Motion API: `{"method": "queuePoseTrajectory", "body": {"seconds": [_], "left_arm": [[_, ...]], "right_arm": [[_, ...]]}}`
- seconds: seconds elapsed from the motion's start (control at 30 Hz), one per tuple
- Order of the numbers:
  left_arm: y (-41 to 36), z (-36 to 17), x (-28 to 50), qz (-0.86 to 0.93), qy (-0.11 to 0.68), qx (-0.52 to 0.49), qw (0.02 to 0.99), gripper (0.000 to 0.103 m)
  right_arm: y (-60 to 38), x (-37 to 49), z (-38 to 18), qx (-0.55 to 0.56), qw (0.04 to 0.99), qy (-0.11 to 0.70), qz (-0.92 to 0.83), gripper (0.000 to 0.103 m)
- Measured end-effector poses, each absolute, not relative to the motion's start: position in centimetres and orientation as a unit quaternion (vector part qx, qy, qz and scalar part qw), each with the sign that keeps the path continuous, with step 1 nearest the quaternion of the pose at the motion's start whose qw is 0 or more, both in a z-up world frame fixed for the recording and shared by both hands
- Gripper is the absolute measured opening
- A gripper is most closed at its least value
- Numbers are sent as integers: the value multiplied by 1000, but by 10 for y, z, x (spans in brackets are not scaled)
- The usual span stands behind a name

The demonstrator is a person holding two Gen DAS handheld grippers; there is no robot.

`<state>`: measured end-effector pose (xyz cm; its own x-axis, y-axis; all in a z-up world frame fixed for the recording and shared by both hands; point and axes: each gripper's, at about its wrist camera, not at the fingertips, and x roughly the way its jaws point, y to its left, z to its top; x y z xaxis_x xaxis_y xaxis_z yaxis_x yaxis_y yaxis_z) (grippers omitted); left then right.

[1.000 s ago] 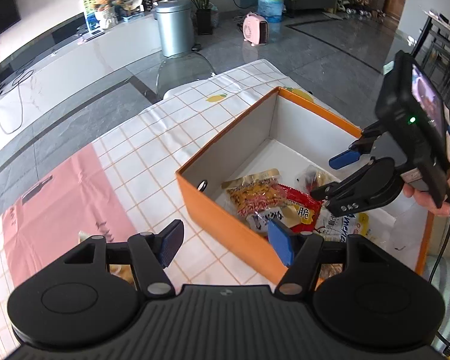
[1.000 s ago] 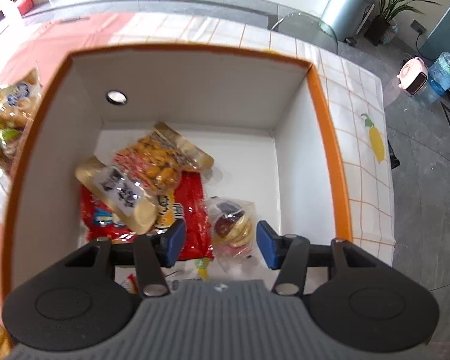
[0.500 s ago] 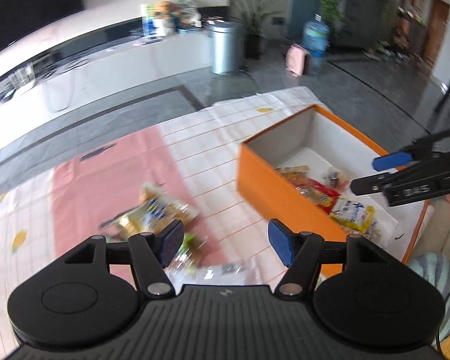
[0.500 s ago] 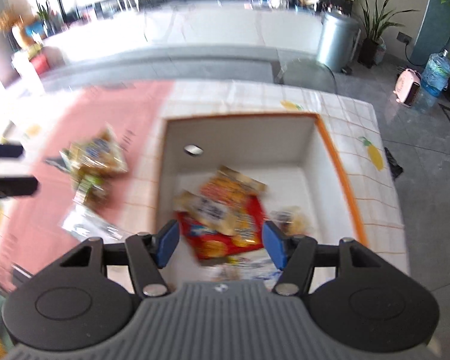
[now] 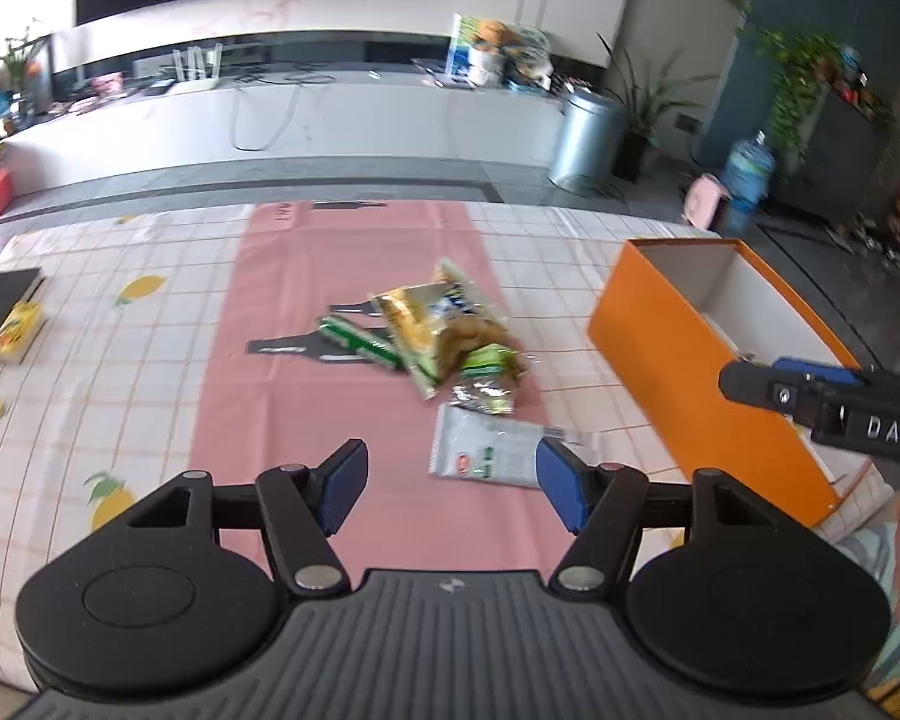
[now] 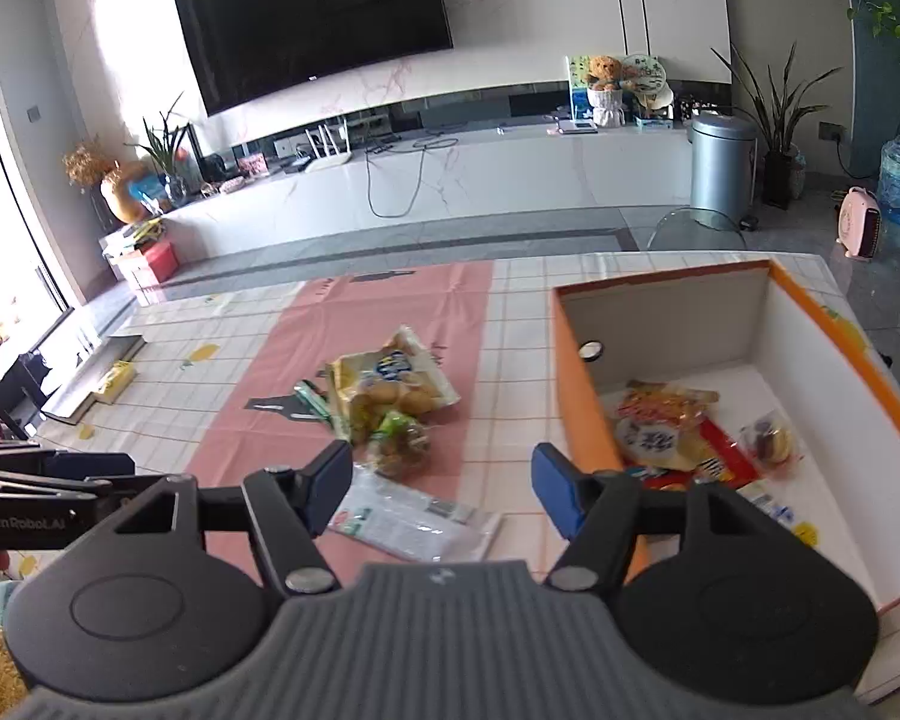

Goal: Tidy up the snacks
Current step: 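Withdraw both tools from the box back to the snack pile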

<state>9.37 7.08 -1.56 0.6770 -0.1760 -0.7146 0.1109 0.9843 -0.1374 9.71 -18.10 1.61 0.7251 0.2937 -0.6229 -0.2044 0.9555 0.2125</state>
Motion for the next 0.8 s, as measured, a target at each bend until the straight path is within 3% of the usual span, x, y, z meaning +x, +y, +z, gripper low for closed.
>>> {"method": "queuePoseTrajectory", "body": {"seconds": [0.23, 0.43, 0.57, 0.67, 0.8], "left_arm": [[85, -28, 73, -55, 373, -84, 922, 75], [88, -44, 69, -45, 379, -101, 919, 58], [86, -54, 73, -47, 395, -97, 912, 36], [85, -60, 75, -57, 402, -101, 908, 30], [83, -68, 81, -49, 418, -97, 902, 29]], "right_arm": [[-148, 73, -14, 57, 928, 350, 119, 64], [-135, 66, -38, 44, 933, 344, 97, 64], [-126, 66, -49, 32, 932, 347, 99, 64], [-120, 65, -57, 14, 933, 346, 101, 64], [-119, 71, -65, 9, 929, 350, 116, 64]]}}
